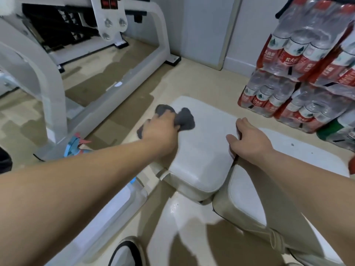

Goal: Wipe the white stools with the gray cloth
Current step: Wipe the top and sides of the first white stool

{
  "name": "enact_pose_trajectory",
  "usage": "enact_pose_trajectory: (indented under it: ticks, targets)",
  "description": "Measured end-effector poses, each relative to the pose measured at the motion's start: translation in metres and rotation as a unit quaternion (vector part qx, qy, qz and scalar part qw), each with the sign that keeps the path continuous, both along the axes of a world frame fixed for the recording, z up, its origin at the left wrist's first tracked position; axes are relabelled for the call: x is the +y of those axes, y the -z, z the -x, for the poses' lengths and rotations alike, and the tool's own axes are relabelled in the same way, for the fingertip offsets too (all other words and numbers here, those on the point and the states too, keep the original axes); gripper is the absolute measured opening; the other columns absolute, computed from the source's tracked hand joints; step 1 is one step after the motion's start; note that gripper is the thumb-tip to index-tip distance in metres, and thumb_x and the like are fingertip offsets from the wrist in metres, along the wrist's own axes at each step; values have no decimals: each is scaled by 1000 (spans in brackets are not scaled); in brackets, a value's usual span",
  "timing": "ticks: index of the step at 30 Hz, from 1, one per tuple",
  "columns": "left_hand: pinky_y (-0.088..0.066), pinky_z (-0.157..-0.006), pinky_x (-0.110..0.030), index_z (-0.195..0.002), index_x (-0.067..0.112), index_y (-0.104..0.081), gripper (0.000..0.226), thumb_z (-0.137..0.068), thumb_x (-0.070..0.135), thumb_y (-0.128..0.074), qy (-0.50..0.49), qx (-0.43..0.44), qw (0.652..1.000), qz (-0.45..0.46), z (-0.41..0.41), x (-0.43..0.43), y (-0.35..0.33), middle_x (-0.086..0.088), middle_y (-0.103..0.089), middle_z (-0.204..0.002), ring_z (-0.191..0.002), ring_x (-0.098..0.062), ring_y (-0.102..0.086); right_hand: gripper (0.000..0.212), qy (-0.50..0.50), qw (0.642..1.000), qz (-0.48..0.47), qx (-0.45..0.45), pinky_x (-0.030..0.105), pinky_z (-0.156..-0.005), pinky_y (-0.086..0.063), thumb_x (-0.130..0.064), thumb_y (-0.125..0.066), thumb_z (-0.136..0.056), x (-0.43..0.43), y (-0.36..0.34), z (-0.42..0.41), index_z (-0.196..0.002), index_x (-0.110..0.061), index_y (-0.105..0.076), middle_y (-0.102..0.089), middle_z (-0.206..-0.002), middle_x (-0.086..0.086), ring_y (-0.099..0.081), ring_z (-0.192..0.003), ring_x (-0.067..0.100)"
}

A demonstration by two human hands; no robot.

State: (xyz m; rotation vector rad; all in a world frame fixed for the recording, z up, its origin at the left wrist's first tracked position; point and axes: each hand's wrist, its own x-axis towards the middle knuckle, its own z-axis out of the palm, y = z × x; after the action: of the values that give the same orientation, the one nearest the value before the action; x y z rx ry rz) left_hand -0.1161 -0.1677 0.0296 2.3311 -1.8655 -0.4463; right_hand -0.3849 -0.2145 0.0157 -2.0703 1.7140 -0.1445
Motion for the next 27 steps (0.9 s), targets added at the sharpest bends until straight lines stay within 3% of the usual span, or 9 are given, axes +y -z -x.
enact_pose_trajectory:
  ticks: [4,7,9,11,13,15,19,24,27]
  targets:
    - [-29,-114,-45,-136,20,-57,43,-98,39,-53,248,51,967,32,51,62,-6,-7,-62,-137,-135,-31,-48,48,-21,998,-11,53,41,-86,-41,-41,-52,-106,-5,1,-1,-139,-7,-44,-45,-145,12,-52,-128,39]
    - [-44,-98,-43,-118,17,-63,27,-100,36,-56,354,65,933,9,54,105,-23,-7,-67,-115,-109,-32,-60,62,-18,997,-21,77,47,-105,-43,-41,-46,-109,-4,-1,-5,-156,-3,-32,-32,-163,17,-44,-143,41]
    - [-45,-86,-41,-105,20,-54,24,-106,42,-48,294,63,953,-42,44,130,-36,-6,-65,-105,-98,-29,-60,62,-12,996,-34,80,50,-110,-40,-39,-46,-110,-4,-1,-9,-154,2,-31,-29,-162,24,-41,-145,44]
    - [-47,-89,-37,-103,24,-51,26,-108,49,-43,172,138,963,-156,28,150,-43,-4,-68,-110,-102,-25,-62,59,0,996,-48,80,53,-112,-40,-38,-47,-109,-3,-8,-14,-150,2,-35,-32,-157,27,-39,-145,44]
    - [-48,-100,-33,-106,25,-63,41,-104,60,-43,30,239,943,-231,11,164,-41,0,-73,-116,-110,-21,-66,47,-4,996,-28,81,52,-106,-44,-39,-50,-107,3,-19,-19,-135,-1,-47,-45,-140,24,-44,-136,42]
    - [-48,-103,-34,-103,18,-77,81,-88,88,-38,-103,304,910,-261,-3,167,-39,-1,-78,-108,-106,-19,-70,40,-12,996,15,92,50,-101,-46,-41,-52,-105,9,-32,-21,-125,-6,-54,-51,-129,20,-48,-129,42]
    - [-45,-112,-38,-112,19,-79,115,-47,109,-49,-238,401,854,-231,-8,152,-31,-2,-79,-111,-110,-22,-71,53,-40,993,-7,109,48,-100,-50,-54,-56,-100,29,-51,-29,-134,-13,-59,-52,-129,14,-58,-120,39]
    - [-55,-81,-29,-117,8,-68,68,-91,71,-63,-254,445,828,-227,13,123,-38,-3,-74,-109,-96,-21,-71,62,-173,973,-5,154,41,-89,-50,-70,-54,-94,58,-55,-45,-135,-24,-57,-53,-121,5,-60,-115,31]
    - [-52,-71,-27,-95,8,-63,41,-106,46,-52,-223,348,883,-221,19,113,-48,-7,-66,-97,-82,-22,-63,65,-213,960,4,181,38,-80,-41,-69,-51,-95,70,-47,-50,-136,-19,-54,-43,-112,5,-55,-116,32]
